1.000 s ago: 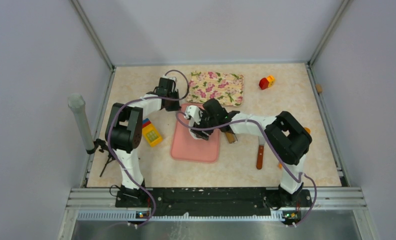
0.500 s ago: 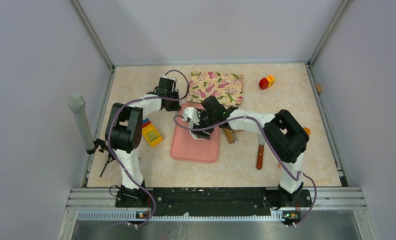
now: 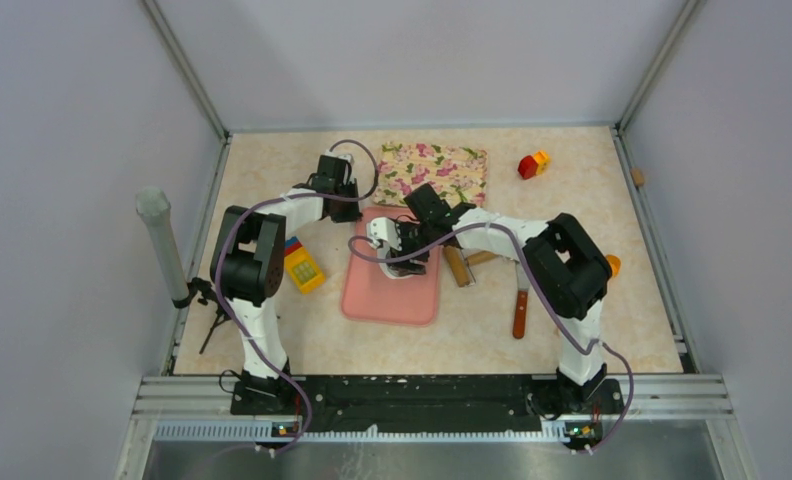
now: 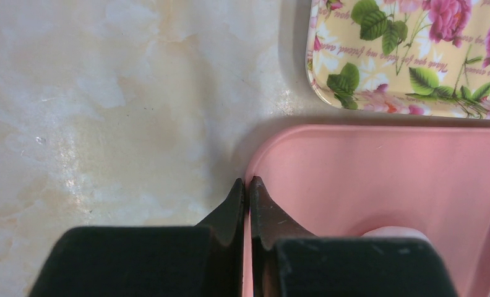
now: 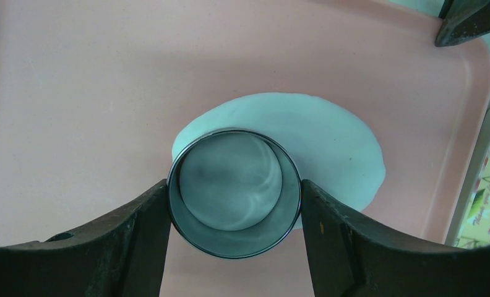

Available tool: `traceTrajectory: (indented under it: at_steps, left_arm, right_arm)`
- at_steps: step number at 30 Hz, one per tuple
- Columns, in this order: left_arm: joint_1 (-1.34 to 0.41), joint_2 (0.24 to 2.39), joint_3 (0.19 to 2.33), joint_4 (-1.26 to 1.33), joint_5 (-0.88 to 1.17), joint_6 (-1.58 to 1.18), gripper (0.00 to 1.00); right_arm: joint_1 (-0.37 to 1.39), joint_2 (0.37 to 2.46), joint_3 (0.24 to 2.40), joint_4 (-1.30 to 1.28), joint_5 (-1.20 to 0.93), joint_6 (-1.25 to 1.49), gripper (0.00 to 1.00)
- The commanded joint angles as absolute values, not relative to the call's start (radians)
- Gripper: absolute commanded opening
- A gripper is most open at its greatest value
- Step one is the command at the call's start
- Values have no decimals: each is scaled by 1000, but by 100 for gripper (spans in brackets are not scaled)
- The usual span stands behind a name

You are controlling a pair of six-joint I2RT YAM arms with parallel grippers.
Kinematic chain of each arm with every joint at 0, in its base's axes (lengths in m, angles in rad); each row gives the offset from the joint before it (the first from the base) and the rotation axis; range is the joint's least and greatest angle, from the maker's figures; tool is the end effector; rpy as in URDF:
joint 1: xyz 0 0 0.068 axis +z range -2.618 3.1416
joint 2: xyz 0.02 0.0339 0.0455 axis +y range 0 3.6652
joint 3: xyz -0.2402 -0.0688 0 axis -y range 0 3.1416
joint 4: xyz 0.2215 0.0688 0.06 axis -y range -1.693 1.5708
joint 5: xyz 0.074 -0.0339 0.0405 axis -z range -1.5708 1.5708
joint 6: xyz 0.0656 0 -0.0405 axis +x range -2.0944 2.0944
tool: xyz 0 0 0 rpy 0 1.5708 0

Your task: Roll out the dumpling wrappers from the dough

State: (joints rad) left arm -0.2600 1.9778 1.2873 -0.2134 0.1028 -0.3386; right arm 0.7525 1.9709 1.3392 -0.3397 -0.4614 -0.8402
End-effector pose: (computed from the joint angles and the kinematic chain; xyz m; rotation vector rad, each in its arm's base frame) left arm 0.3947 -0.1120 0.1298 -0.0539 2.5072 -0.3793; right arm 0.2740 0.2965 0.1428 -1.8933 1.6011 0.5468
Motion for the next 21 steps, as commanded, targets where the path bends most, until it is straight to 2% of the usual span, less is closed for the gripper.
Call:
traceTrajectory:
  at_steps: [1, 7, 12, 21]
  left_arm:
    - [-268, 2019, 1261, -270, 71, -334, 0]
    - [-268, 2019, 1259, -270, 72, -334, 0]
    - [-267, 2017, 1259, -270, 71, -335, 0]
    - [-266, 2016, 1257, -268, 68, -336, 0]
  right_arm:
    - [751, 2061, 1333, -512, -459, -948, 59]
    - [750, 2068, 1327, -498, -452, -923, 59]
    - [751, 2054, 1293, -433, -406, -748, 57]
    - [762, 2006, 1224, -339, -316, -538, 59]
